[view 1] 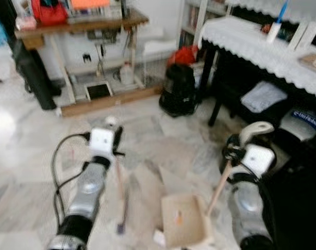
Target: Sweep floor
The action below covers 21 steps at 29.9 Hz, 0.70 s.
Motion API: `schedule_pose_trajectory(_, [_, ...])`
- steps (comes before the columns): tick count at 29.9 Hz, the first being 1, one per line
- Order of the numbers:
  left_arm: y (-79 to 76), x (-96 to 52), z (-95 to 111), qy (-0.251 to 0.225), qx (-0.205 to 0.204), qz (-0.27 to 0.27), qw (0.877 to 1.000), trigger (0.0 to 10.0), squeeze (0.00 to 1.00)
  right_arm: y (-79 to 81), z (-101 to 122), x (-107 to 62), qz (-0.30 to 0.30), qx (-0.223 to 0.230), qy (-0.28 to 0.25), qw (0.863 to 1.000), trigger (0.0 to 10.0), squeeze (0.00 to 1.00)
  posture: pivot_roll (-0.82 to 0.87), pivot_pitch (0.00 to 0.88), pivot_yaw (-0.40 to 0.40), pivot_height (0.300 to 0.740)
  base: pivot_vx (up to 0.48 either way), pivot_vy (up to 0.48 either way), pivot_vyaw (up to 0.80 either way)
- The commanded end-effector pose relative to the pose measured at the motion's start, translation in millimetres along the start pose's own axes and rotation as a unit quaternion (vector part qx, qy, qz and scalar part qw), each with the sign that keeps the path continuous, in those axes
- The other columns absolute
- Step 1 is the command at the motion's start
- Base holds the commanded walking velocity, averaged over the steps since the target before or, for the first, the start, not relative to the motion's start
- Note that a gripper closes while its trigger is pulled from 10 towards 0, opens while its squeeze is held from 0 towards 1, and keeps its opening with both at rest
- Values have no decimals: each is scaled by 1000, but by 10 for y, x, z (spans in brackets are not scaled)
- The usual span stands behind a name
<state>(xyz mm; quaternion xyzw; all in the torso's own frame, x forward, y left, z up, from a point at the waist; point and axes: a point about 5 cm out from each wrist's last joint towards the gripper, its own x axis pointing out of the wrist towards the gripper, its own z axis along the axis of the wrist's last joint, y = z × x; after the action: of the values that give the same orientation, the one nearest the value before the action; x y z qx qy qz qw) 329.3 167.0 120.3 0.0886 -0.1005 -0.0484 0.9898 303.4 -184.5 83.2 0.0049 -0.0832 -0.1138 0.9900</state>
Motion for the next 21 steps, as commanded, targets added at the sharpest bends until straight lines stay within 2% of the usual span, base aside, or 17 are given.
schedule_pose_trajectory(1, [-76, 51, 106, -27, -7, -9, 1000, 10000, 0, -73, 79, 42, -19, 9, -20, 1000, 10000, 0, 105, 0, -17, 740, 0, 0, 0])
schedule_pose_trajectory(4, [-83, 52, 106, -27, -8, -11, 1000, 10000, 0, -91, 72, 45, -23, 10, -16, 1000, 10000, 0, 105, 0, -17, 740, 0, 0, 0])
schedule_pose_trajectory(21, [-95, 43, 92, -23, -7, -13, 1000, 10000, 0, -86, 68, 46, -19, 10, -13, 1000, 10000, 0, 106, 0, -21, 740, 0, 0, -776])
